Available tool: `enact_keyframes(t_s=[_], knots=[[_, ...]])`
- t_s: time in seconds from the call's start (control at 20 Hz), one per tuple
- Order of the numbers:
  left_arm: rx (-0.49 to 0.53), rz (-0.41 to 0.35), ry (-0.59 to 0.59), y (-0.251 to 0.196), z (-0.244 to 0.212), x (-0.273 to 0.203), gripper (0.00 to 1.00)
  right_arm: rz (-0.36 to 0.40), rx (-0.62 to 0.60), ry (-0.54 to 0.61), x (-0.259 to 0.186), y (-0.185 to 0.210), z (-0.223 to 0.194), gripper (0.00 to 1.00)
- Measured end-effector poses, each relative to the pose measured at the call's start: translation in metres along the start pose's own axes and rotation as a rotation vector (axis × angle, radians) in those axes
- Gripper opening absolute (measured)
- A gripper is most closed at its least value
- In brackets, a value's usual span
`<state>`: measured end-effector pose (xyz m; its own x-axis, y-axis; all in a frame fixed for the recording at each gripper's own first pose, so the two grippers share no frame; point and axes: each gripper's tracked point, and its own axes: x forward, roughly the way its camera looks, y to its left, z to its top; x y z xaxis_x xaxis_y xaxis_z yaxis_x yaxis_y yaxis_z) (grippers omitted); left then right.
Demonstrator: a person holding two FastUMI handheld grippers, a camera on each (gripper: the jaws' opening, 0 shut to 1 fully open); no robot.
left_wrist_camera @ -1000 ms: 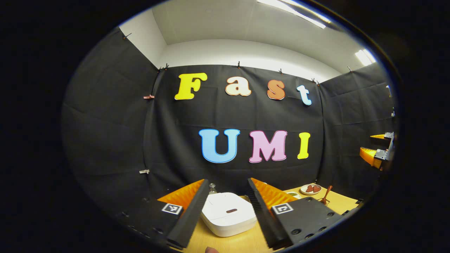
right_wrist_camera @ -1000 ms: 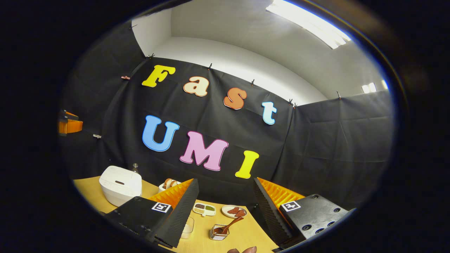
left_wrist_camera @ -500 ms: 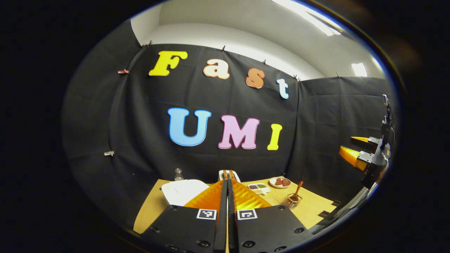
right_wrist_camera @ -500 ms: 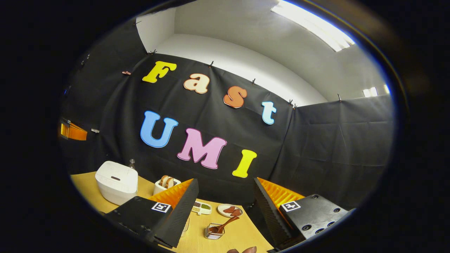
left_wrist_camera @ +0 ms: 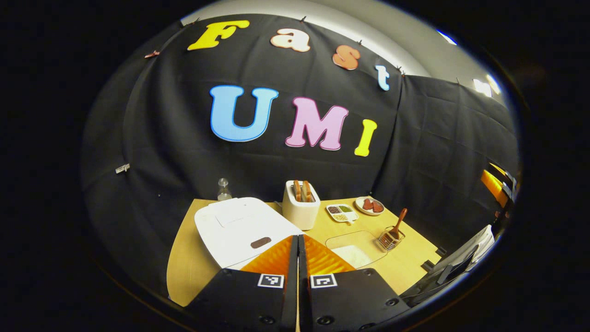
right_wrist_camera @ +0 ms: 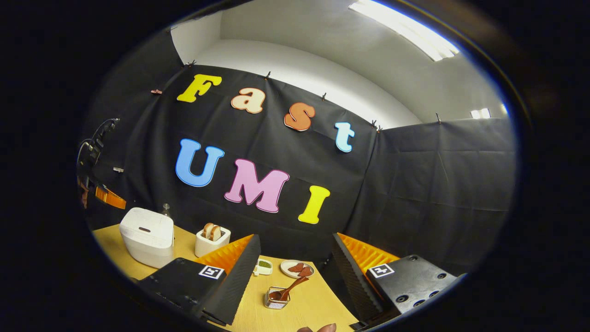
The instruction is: Close the left gripper, press the button to open the rice cooker; take a wooden spoon from the chopstick holder with the right hand, scoop a spoonful of rice and pour it into the rice cooker, then put the wooden spoon back into the chopstick holder.
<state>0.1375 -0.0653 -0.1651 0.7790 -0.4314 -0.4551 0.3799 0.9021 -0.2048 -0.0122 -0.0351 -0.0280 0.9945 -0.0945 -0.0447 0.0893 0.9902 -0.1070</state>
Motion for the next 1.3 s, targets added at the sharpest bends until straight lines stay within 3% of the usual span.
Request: enact_keyframes(t_s=[0.3, 0.5, 0.95, 1.3], knots=[[-0.109, 0.014, 0.206, 0.041, -0.036, 0.082, 0.07, -0.013, -0.019, 0.036, 0.014, -0.005, -0.017, 0.97], [-0.144, 0.042, 0.257, 0.06, -0.05, 0.11, 0.07, -0.03, -0.034, 0.057, 0.021, -0.015, -0.024, 0.97], [0.015, 0.084, 0.374, 0.067, -0.077, 0.126, 0.07, -0.054, -0.047, 0.081, 0.024, -0.023, -0.035, 0.97], [-0.072, 0.091, 0.385, 0.069, -0.077, 0.126, 0.07, -0.041, -0.067, 0.055, 0.024, -0.018, -0.026, 0.97]])
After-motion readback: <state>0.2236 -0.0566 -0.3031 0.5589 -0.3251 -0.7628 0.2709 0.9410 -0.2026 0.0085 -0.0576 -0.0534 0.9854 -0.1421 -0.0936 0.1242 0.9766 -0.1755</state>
